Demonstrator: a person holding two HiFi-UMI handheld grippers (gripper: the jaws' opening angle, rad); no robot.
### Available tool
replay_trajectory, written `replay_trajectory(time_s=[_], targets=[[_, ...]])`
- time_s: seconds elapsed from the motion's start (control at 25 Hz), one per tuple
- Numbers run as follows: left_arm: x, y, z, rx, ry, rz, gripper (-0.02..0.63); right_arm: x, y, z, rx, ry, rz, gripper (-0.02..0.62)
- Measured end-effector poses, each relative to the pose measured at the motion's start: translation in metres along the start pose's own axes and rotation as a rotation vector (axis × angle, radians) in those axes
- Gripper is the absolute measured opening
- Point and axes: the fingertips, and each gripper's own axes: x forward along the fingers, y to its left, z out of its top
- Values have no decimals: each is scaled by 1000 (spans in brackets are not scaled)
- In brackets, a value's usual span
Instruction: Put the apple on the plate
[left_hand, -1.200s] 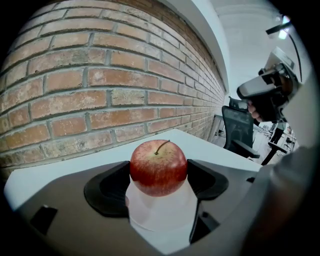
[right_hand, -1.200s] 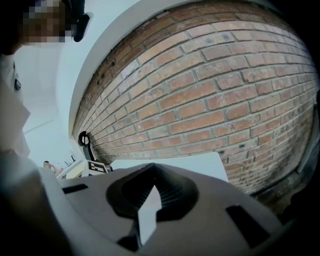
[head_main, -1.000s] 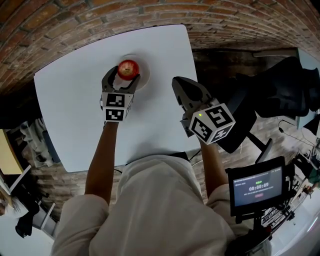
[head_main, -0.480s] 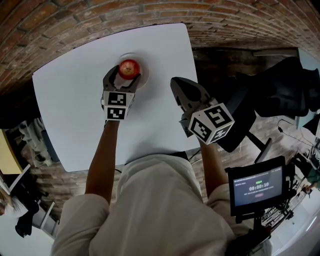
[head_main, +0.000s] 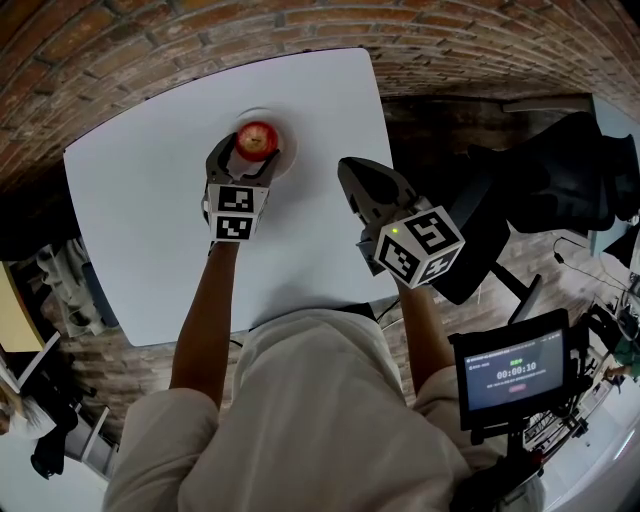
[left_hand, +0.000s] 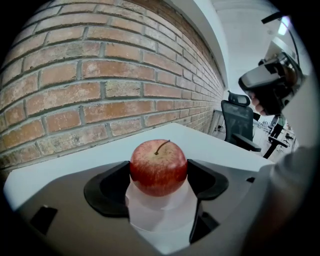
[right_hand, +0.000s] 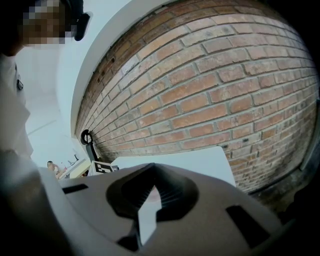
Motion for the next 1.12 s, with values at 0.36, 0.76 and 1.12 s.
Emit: replay_trajectory(time_s=[0.36,0.76,1.12], targets=[[5,-5,-4,80,13,6,365,-2,2,-1,11,-6,8,5],[2,-3,-3,40,2,13,365,-5,7,-3,25,-14,22,5],[3,-7,1,-3,-42,-12,365,-10,1,-11,45,0,17,5]])
